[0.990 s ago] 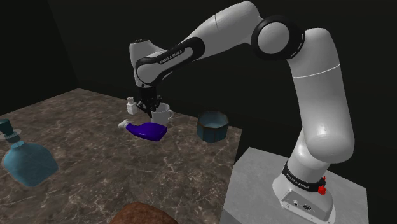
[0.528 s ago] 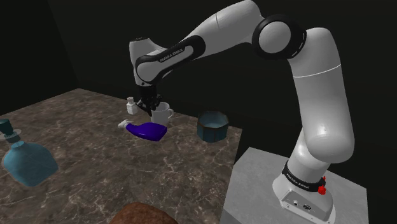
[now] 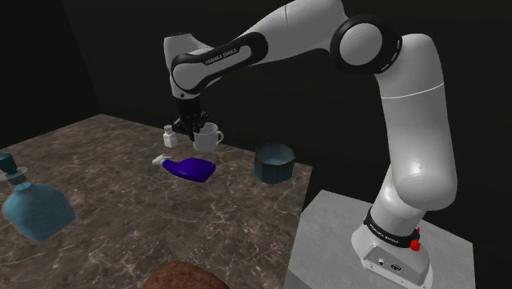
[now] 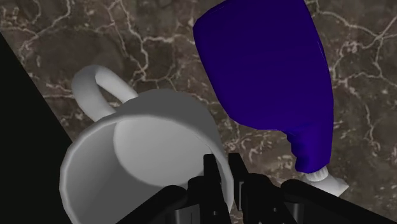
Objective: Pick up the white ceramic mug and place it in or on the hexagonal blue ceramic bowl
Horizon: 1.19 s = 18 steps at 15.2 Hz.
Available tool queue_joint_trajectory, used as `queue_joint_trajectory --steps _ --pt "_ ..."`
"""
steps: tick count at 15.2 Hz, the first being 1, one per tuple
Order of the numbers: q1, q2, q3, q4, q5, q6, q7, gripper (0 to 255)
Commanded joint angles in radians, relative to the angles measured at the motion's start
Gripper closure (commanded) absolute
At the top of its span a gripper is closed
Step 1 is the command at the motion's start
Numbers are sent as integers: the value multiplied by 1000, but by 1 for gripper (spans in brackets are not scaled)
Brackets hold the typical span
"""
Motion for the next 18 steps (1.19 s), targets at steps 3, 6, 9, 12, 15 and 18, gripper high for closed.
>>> queue_joint_trajectory --steps 3,6,9,12,15,18 --pt "1 -12 2 36 5 -47 -6 255" --pt "1 -20 4 64 9 -83 -10 255" --pt "3 -26 5 96 11 -121 -14 255" --pt "4 -29 6 131 14 -159 -18 255" --pt "7 -31 7 169 15 -198 -22 255" --pt "10 -29 8 212 16 -239 -25 255"
